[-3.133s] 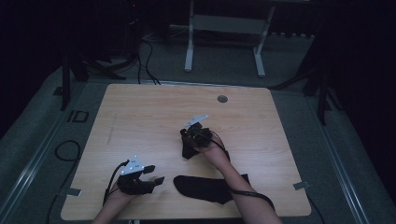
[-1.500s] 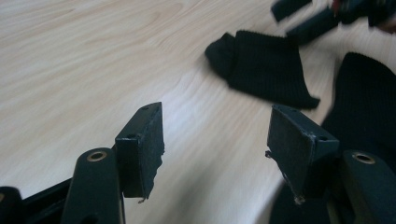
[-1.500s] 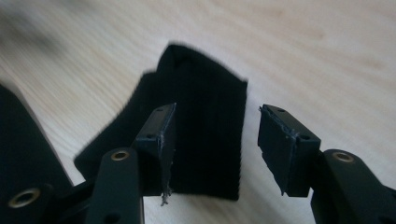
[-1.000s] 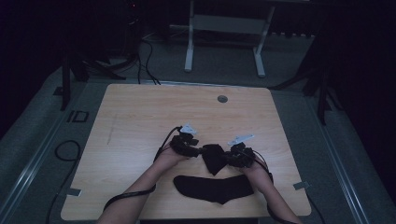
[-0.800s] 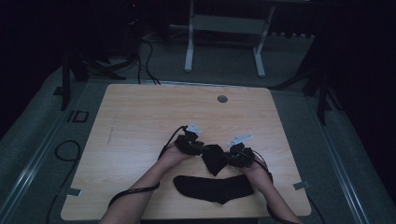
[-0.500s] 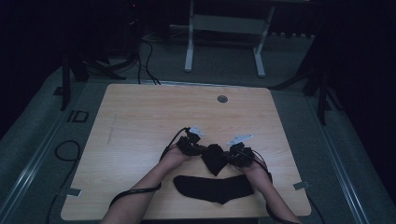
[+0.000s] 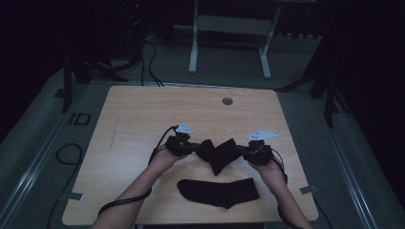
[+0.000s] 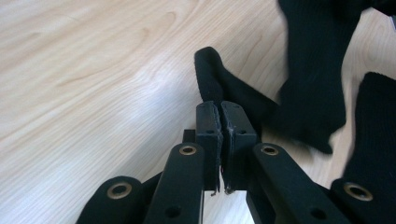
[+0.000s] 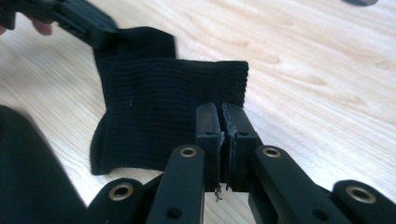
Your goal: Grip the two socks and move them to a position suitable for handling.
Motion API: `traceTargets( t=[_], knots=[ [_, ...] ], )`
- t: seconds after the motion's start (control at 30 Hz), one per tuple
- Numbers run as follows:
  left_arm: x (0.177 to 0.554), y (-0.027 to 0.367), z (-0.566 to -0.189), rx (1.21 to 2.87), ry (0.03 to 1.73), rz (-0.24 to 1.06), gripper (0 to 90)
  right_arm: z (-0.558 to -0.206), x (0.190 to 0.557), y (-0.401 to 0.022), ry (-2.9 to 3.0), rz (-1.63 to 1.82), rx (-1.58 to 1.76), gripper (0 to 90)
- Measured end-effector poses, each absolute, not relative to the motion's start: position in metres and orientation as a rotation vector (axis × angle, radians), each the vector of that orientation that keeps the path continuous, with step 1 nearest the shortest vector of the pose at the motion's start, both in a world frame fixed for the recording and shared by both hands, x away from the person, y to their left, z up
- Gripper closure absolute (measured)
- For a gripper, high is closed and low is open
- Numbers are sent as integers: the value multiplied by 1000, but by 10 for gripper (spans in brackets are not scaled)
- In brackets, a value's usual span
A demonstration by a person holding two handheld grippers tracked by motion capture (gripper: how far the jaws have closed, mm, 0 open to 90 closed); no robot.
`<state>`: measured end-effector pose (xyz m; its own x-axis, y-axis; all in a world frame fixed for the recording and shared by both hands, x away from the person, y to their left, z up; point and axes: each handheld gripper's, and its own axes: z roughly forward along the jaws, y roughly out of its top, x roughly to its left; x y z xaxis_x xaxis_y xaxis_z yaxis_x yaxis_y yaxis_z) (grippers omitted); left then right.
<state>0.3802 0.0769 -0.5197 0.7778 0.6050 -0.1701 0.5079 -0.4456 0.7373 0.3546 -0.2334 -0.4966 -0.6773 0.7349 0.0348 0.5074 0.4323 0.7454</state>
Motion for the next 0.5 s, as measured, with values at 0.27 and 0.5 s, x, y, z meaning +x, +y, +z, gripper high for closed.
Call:
traceTargets(
  t=[0.27, 0.5],
  knots=[
    [366, 116, -495, 2146, 857, 202, 862, -485, 352, -256, 2326, 1135, 1137, 860],
    [367, 126, -500, 2207, 865, 163, 861, -494, 353, -267, 2312, 1131, 1198, 859]
  ],
)
